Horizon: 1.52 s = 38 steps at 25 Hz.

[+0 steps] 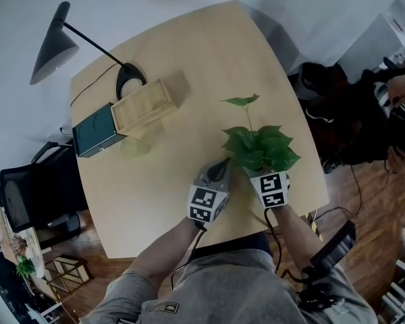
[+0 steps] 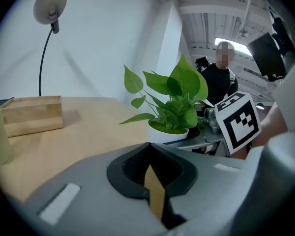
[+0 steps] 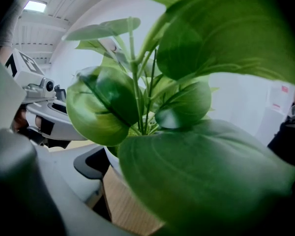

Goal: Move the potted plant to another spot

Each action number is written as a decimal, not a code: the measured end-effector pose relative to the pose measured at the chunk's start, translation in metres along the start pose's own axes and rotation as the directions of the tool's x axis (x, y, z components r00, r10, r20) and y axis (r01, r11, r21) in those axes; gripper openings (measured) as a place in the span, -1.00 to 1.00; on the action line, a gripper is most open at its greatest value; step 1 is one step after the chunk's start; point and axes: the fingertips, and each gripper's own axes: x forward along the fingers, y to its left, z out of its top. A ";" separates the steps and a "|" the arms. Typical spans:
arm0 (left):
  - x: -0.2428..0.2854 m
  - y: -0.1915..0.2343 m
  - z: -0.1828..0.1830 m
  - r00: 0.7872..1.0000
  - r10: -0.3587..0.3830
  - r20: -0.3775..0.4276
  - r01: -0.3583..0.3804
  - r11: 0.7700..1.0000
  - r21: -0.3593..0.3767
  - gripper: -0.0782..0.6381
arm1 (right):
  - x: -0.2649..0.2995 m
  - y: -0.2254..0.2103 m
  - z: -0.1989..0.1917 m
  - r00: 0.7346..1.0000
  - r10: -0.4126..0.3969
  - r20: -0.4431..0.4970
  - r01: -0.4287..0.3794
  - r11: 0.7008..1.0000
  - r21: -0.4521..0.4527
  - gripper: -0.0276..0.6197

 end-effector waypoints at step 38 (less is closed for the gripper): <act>-0.025 -0.032 -0.016 0.997 -0.082 0.010 0.082 0.996 0.048 -0.78 | -0.047 0.018 -0.045 0.998 -0.024 -0.061 0.024 1.000 0.004 0.68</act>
